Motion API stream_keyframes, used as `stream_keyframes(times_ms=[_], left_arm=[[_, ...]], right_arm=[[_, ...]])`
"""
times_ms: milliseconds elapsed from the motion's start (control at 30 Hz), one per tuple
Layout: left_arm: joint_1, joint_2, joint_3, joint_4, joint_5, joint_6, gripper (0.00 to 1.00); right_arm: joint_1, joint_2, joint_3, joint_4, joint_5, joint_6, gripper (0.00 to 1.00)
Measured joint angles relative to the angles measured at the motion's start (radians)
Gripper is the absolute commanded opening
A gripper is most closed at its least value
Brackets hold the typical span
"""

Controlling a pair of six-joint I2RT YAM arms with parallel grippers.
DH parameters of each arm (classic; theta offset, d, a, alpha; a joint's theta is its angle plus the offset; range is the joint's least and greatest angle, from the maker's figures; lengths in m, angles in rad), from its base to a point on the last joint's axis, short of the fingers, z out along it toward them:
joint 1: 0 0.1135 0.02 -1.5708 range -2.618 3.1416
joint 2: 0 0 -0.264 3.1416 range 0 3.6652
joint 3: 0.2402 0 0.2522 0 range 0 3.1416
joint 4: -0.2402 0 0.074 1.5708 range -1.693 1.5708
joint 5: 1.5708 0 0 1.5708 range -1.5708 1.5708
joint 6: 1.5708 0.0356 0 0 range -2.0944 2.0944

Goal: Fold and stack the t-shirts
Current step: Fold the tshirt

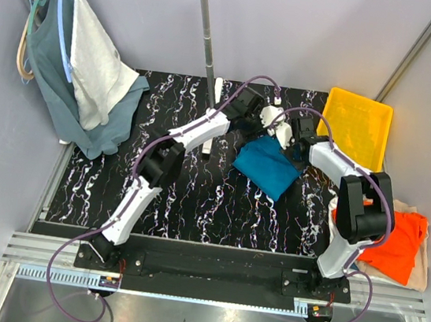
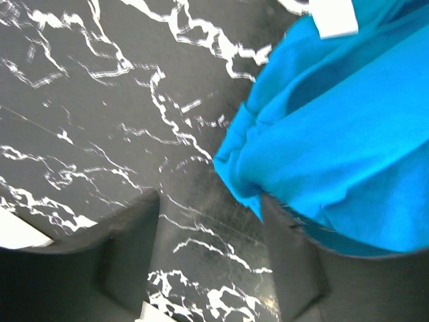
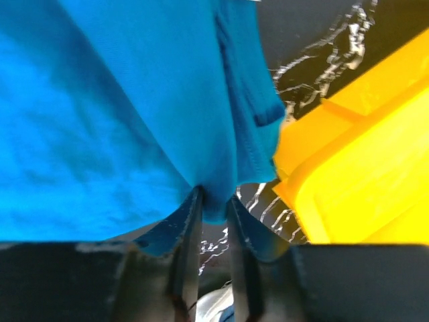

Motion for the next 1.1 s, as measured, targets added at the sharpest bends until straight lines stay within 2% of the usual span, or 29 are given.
stream_keyframes(times_ms=[33, 267, 533, 700, 767, 900, 1100], left_arm=[[-0.003, 0.000, 0.000, 0.012, -0.006, -0.003, 0.88], [-0.002, -0.005, -0.036, 0.073, -0.087, -0.011, 0.98], [0.001, -0.084, -0.198, 0.089, -0.183, -0.019, 0.99], [-0.001, -0.163, -0.257, 0.074, -0.253, -0.019, 0.99], [-0.002, -0.201, -0.276, 0.068, -0.272, -0.019, 0.99], [-0.002, -0.275, -0.296, 0.042, -0.287, -0.019, 0.99], [-0.002, -0.340, -0.296, -0.007, -0.243, -0.040, 0.99]], right_arm=[[-0.002, 0.003, 0.000, 0.004, 0.010, 0.001, 0.38], [-0.010, 0.035, 0.014, 0.030, 0.076, 0.008, 0.52], [-0.003, 0.069, 0.037, 0.036, 0.130, 0.032, 0.56], [-0.005, 0.061, 0.039, 0.044, 0.159, 0.081, 0.66], [-0.005, 0.031, 0.036, 0.043, 0.163, 0.108, 0.74], [-0.008, -0.069, 0.035, 0.026, 0.145, 0.165, 0.83], [-0.011, -0.174, 0.029, -0.027, 0.038, 0.278, 0.87]])
